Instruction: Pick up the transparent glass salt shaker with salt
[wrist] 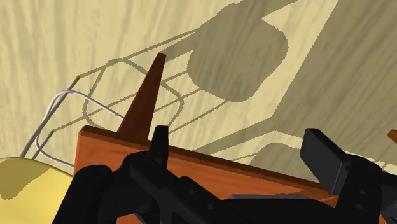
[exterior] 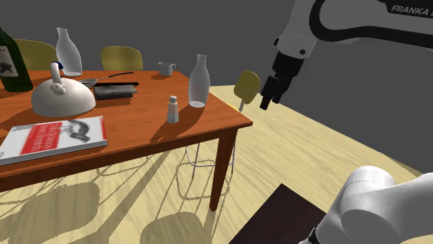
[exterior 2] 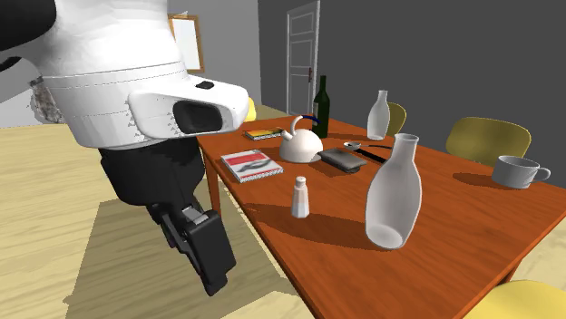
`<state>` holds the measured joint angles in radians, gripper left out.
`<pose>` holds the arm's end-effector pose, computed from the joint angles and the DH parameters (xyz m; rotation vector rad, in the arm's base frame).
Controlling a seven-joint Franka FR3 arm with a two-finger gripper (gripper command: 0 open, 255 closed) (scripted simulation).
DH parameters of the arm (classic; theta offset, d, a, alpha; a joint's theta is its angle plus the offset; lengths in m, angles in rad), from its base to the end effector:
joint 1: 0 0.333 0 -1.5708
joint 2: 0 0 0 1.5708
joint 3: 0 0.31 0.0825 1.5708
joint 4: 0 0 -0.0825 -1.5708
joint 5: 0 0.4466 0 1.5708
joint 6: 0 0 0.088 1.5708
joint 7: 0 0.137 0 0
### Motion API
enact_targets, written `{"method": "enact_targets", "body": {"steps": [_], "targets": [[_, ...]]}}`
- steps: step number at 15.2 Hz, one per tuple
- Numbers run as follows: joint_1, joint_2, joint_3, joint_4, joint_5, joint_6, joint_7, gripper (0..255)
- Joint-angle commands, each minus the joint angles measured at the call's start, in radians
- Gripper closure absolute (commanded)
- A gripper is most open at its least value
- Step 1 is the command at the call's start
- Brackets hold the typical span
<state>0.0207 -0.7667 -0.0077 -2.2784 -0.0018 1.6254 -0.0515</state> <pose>0.3883 0.0042 0.5961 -3.1333 -0.1040 -0.1785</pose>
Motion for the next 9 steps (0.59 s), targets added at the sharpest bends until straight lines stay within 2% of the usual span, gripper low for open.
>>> {"method": "enact_targets", "body": {"steps": [1, 9], "targets": [[0.0, 0.0, 0.0, 0.0, 0.0, 0.0, 0.0, 0], [0.007, 0.232, 0.077, 0.077, 0.054, 0.199, 0.136, 0]]}}
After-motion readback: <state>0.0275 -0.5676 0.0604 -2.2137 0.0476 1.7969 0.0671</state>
